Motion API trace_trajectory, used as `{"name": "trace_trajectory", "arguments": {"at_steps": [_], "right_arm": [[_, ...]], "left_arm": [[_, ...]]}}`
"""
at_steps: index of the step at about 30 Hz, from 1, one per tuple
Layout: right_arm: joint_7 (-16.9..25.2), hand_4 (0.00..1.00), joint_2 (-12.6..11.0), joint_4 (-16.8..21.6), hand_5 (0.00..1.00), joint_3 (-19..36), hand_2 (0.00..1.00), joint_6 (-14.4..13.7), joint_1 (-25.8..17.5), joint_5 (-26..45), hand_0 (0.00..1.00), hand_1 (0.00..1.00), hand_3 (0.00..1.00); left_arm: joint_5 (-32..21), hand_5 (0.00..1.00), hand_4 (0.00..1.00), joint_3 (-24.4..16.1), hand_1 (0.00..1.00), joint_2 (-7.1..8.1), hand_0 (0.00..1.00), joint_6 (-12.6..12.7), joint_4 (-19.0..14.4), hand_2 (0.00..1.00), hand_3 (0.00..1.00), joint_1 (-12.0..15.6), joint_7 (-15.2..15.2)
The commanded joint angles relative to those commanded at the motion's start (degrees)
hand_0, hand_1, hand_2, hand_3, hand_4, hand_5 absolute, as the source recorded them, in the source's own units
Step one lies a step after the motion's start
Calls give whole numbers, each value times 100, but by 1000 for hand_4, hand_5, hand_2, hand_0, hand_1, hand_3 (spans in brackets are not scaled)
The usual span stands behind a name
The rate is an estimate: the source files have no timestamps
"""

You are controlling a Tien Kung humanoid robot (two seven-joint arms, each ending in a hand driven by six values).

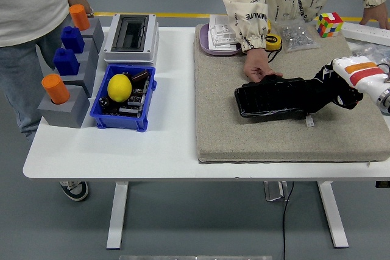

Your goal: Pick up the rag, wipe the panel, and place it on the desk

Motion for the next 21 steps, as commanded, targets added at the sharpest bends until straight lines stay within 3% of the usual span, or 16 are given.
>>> {"name": "trace_trajectory", "arguments": {"at_steps": [11, 21], "right_arm": [[11, 930, -135, -209, 2, 417, 386, 5, -355, -93, 239, 332, 371], [5, 930, -192, -237, 2, 652, 385, 5, -386, -175, 240, 332, 371]], "left_arm": [[-3, 476, 599, -2, 697, -12, 651, -2, 0, 745, 566, -11, 0], [-24, 476, 599, 24, 697, -9, 651, -3, 0, 746, 566, -30, -15]]}}
